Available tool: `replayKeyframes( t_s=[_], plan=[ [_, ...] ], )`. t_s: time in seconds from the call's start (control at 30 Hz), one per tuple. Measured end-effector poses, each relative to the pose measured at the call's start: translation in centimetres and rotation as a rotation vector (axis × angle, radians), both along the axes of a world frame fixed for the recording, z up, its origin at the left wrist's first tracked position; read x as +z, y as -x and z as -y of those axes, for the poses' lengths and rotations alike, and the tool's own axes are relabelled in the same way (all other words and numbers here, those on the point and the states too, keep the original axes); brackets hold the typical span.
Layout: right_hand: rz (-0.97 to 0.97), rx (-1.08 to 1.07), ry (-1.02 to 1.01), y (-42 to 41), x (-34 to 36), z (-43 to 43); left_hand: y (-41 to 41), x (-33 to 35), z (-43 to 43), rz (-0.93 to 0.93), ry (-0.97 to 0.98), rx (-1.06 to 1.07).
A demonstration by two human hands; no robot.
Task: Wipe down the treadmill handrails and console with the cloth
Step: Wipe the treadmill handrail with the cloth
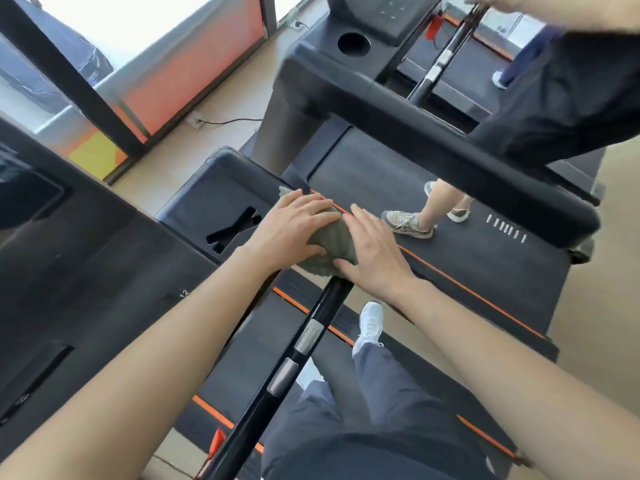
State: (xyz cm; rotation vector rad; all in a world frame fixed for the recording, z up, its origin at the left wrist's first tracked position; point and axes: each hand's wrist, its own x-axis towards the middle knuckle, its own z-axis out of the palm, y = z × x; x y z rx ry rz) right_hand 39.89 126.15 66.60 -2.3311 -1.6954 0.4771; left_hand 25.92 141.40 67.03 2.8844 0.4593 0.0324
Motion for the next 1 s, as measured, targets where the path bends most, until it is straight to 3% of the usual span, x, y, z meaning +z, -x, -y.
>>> replayKeyframes(
  t_s=[0.07,0.23,0.4,1.0],
  plan=[
    [-0.127,-0.019,0.055,0.3,0.0,-0.7,0.0,-0.3,-0.2,0.012,0.017,0.020],
    [0.080,-0.011,0.087,1.2,-0.6,-0.4,0.3,-0.9,0.9,0.086,-0.003,0.051],
    [0.096,-0.036,0.028,0.3,-1.5,1.6,0.0,-1.2,1.9,0.137,-0.026,0.041],
    [0.065,-0.194,-0.014,-6.3,-3.1,20.9,-8.6,-3.1,17.7,0.079,0.034,-0.154]
  ],
)
